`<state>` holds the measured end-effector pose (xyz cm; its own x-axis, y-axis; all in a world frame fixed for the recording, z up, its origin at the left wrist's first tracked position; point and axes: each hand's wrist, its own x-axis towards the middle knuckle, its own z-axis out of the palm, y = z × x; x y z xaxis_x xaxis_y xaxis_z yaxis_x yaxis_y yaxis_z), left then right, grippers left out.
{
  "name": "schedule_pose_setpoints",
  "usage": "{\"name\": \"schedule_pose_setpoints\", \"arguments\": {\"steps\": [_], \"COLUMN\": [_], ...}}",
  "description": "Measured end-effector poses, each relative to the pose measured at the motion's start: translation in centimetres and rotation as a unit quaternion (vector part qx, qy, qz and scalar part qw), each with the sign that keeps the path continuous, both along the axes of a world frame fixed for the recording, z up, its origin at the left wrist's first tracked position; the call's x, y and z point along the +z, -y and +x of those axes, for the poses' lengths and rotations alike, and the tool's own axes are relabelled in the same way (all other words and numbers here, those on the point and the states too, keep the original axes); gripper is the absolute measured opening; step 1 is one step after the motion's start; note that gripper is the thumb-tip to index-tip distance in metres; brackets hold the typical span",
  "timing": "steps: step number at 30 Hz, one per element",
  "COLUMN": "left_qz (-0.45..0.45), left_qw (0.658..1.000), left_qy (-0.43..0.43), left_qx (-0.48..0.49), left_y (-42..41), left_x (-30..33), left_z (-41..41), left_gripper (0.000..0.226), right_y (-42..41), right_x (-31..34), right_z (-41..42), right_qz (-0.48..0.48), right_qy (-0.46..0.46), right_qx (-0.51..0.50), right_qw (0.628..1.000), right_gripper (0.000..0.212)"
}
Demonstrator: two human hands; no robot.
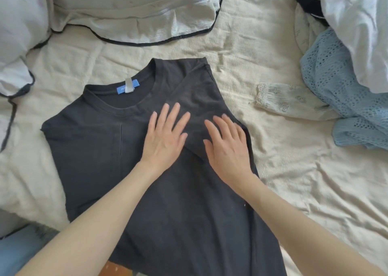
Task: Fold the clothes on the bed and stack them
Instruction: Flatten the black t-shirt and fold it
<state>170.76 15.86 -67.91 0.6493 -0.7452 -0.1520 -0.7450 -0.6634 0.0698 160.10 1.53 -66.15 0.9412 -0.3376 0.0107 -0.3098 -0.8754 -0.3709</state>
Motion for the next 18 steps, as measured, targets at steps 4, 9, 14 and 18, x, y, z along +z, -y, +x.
{"name": "schedule_pose_setpoints", "arguments": {"steps": [4, 9, 14, 18], "left_qz": [0.068, 0.09, 0.102, 0.106], "left_qw": [0.993, 0.979, 0.972, 0.974], "left_qy": [-0.08, -0.134, -0.171, -0.165], "left_qx": [0.051, 0.125, 0.121, 0.116], "left_y": [-2.4, -5.4, -8.5, -10.6], "left_x": [-0.9, 0.7, 2.5, 2.9], "left_z": [-5.2, -12.9, -19.8, -22.2], "left_gripper": [0.054, 0.054, 0.056, 0.059], "right_y": [-0.1, -1.9, -5.1, -7.0], "right_x": [-2.2, -1.9, -0.6, 0.6], "right_z": [-1.5, -7.2, -14.6, -17.9], "right_qz": [-0.014, 0.004, -0.015, -0.041], "right_qy": [-0.173, -0.19, -0.206, -0.191], "right_qx": [0.106, 0.08, 0.054, 0.018], "right_qw": [0.979, 0.979, 0.977, 0.981], "right_gripper": [0.053, 0.055, 0.053, 0.041]}}
